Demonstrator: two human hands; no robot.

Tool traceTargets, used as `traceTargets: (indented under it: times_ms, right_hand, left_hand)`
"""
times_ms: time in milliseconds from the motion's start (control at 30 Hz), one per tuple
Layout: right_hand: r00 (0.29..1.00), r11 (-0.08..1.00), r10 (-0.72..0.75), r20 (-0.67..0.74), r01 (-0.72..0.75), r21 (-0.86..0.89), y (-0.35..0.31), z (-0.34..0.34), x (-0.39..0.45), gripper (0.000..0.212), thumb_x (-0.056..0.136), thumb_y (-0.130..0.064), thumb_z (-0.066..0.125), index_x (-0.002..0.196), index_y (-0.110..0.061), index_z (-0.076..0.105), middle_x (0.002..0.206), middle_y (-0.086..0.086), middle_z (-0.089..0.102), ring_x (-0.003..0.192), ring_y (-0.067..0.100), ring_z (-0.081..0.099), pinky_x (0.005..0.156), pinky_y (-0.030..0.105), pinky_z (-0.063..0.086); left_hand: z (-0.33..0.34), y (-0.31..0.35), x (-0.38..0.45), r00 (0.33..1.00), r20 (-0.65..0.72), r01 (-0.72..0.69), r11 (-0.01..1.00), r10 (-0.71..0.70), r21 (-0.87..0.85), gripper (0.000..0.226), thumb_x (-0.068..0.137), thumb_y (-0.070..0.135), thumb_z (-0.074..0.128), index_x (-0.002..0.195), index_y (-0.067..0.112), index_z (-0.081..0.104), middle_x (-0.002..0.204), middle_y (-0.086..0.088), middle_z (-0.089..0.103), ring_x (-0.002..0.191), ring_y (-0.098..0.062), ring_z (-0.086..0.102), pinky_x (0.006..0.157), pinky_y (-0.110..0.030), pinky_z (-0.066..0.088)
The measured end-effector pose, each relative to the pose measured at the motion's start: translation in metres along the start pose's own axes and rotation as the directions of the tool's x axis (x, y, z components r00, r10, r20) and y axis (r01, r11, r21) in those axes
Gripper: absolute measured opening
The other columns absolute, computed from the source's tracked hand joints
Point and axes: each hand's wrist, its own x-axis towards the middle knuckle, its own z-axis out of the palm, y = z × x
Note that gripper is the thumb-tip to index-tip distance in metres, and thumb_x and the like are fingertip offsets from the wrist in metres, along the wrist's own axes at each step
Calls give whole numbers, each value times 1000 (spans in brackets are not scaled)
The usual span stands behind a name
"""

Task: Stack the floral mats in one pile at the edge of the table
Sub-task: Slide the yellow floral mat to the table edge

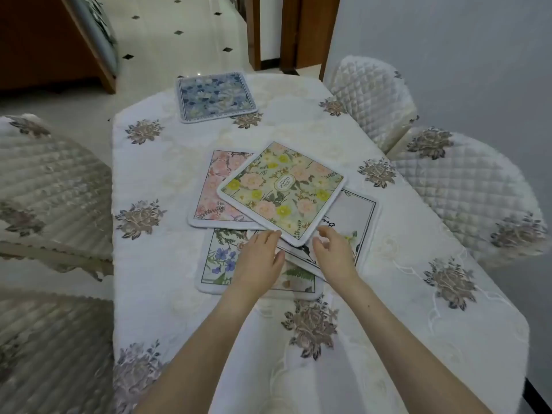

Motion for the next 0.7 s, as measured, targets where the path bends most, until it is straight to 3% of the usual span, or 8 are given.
traceTargets:
  times_ms: [133, 233, 267, 367, 467, 533, 633, 700]
  right_hand:
    - [978, 978, 206, 22, -206, 24, 5, 13, 39, 48, 94, -19, 44, 140, -5, 38, 127, 14, 57, 106, 29, 58, 84, 32, 44]
    - [962, 959, 271, 27, -272, 84, 8, 25, 57, 49, 92, -19, 48, 137, -2, 37, 96, 11, 59, 83, 28, 60, 62, 31, 45]
    - [953, 947, 302, 6, -301, 113, 6, 28, 61, 45, 92, -19, 50, 132, -1, 42, 91, 9, 57, 83, 30, 62, 62, 34, 49]
    - [914, 882, 405, -25, -384, 273, 9, 37, 76, 33, 89, -15, 55, 111, 9, 53, 82, 11, 55, 84, 35, 64, 82, 53, 54]
    - [886, 821, 462, -17, -421, 385, 10, 41, 86, 24, 87, -10, 56, 93, 13, 61, 92, 29, 67, 78, 35, 64, 82, 58, 52]
    - [879, 826, 474, -39, -430, 364, 11, 45, 91, 15, 88, -8, 55, 84, 5, 59, 94, 26, 67, 88, 40, 66, 81, 54, 55]
    - [905, 884, 416, -92, -379, 272, 12, 48, 92, 14, 90, -5, 54, 103, 1, 57, 107, 21, 65, 85, 27, 59, 71, 34, 48]
    - [927, 916, 359, -111, -327, 231, 14, 45, 86, 21, 90, -3, 54, 111, 1, 55, 111, 18, 64, 92, 29, 60, 71, 30, 44]
  left_hand:
    - [21, -25, 28, 1000, -5, 13, 993, -12, 116, 53, 95, 28, 39, 145, 15, 26, 153, -6, 28, 141, -24, 22, 116, -39, 22]
    - [34, -36, 45, 999, 23, -48, 980, 44, 194, 55, 95, 28, 38, 147, 19, 21, 157, -4, 17, 145, -24, 11, 119, -40, 12]
    - [37, -38, 50, 998, 34, -59, 977, 53, 205, 55, 96, 28, 37, 147, 19, 21, 158, -4, 16, 145, -24, 11, 119, -40, 11]
    - [45, -41, 60, 997, 67, -56, 980, 44, 189, 53, 96, 29, 37, 146, 20, 22, 157, -3, 19, 145, -22, 12, 118, -40, 11]
    - [48, -43, 61, 998, 57, -48, 987, 39, 151, 53, 95, 27, 39, 145, 21, 25, 156, -2, 22, 145, -22, 13, 118, -40, 12]
    - [48, -44, 60, 997, 58, -60, 986, 52, 156, 54, 94, 26, 41, 145, 21, 24, 156, -2, 22, 145, -21, 13, 118, -40, 13]
    - [45, -46, 58, 995, 66, -85, 983, 75, 162, 54, 94, 25, 41, 145, 21, 24, 156, -2, 22, 145, -21, 14, 118, -41, 13]
    - [41, -47, 56, 995, 60, -94, 984, 86, 150, 52, 94, 28, 39, 144, 22, 26, 155, -1, 26, 144, -21, 17, 118, -40, 13]
